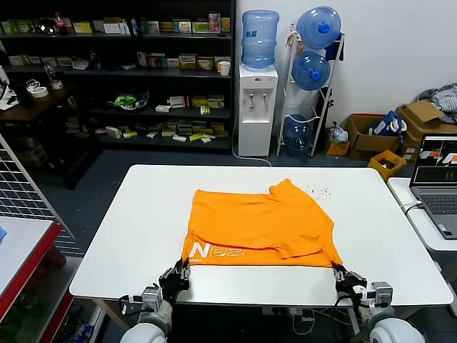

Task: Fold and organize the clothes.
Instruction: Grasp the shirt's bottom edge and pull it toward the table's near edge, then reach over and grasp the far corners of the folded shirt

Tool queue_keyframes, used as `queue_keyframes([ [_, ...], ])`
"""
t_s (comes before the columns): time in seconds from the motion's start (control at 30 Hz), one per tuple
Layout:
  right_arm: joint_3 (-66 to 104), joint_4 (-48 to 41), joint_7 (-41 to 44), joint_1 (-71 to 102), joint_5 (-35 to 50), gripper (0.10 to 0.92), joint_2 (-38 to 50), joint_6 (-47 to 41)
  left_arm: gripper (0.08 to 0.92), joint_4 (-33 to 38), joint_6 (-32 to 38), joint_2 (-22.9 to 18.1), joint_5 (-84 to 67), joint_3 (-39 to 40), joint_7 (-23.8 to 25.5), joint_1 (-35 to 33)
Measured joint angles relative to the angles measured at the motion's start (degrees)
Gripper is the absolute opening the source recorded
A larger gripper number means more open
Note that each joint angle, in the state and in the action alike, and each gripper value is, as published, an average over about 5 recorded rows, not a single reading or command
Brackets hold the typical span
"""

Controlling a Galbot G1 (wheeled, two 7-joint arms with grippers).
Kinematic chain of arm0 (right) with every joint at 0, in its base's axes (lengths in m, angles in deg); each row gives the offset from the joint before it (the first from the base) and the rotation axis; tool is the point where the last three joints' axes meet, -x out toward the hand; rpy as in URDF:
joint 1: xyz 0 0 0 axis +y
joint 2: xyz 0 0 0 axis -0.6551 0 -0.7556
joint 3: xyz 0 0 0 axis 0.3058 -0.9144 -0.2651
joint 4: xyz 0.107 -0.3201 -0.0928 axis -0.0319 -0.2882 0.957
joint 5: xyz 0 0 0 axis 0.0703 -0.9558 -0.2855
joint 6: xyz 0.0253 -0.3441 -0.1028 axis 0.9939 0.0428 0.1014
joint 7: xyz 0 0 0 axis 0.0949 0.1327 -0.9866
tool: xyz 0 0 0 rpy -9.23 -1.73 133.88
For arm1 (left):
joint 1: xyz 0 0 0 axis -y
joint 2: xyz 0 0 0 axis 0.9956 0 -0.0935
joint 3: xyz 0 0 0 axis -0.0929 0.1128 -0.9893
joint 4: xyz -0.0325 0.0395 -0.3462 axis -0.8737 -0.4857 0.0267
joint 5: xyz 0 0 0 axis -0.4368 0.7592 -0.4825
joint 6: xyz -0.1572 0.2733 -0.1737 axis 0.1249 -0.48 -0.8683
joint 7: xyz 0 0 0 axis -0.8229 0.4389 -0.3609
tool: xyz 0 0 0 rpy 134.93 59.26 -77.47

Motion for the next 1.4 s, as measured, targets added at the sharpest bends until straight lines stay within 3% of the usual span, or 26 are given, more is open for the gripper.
queue_keyframes([
  [0.17,0.94,2.42,-0.83,1.67,0.99,0.124,0.87,-0.50,0.090,1.80,-0.35,0.83,-0.36,-0.09,-1.07,-1.02],
  [0.67,4.02,11.73,-3.23,13.09,0.82,0.126,0.95,-3.14,0.089,12.21,-1.74,5.21,-2.06,-0.30,-4.00,-11.47],
  [0.8,4.66,13.49,-3.34,15.45,-0.38,0.190,0.64,-3.56,0.106,13.39,-1.71,5.40,-1.85,-0.33,-3.96,-14.09],
  [1.17,7.05,18.37,-4.11,15.87,-0.10,0.501,3.23,-4.57,0.406,18.18,-2.95,7.52,-3.82,-2.26,-4.83,-15.18],
  [1.4,3.42,15.69,-5.29,4.54,2.85,0.709,5.58,-6.11,0.606,18.00,-3.32,9.07,-7.62,-2.72,-4.05,-8.79],
])
